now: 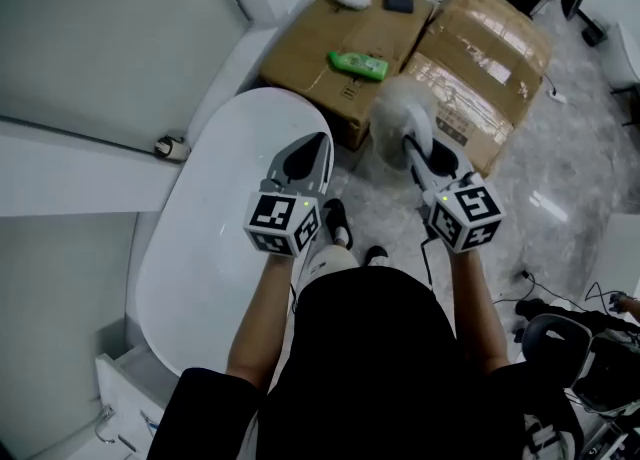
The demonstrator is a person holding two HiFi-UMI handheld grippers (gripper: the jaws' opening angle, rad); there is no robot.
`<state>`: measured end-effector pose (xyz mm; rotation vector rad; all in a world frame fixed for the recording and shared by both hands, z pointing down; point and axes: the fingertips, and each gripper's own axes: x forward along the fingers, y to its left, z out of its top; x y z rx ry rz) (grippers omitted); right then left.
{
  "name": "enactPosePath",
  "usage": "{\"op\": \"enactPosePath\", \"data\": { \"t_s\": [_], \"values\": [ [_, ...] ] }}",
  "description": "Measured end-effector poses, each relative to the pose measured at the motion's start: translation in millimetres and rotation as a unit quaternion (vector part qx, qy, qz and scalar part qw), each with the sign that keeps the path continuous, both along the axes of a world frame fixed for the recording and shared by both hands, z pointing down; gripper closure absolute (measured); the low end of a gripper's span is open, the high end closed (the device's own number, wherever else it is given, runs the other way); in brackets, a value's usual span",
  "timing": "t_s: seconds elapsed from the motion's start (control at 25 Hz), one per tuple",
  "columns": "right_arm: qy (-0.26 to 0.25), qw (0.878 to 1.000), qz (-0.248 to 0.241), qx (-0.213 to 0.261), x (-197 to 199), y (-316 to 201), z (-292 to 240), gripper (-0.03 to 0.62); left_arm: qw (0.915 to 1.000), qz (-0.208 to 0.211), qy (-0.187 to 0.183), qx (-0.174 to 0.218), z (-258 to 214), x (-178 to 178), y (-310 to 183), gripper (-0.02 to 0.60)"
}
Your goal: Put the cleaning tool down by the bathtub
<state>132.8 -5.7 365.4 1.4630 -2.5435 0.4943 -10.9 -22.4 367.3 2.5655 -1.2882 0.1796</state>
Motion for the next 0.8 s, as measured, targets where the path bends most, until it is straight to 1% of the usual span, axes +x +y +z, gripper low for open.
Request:
{"op": "enactPosePath", "data": {
  "t_s": [0.16, 0.36, 0.6, 0.8],
  "values": [
    [0.003, 1.0, 0.006, 0.005, -10, -34, -6, 0.5, 1.0, 0.005, 0.006, 0.006, -5, -12, -34, 0.583],
    [0.004, 1.0, 0.007, -0.004, -26, -71, -3, 0.5, 0.9998, 0.007, 0.019, 0.002, -6, -27, -71, 0.583],
    [0.008, 1.0, 0.006, -0.009, -51, -103, 3, 0.5, 0.9997, 0.01, 0.024, -0.002, 0, -48, -102, 0.582],
    [-0.008, 1.0, -0.004, -0.03, -71, -115, 16, 0.5, 0.9996, 0.009, 0.026, -0.004, 6, -59, -113, 0.583]
  ]
}}
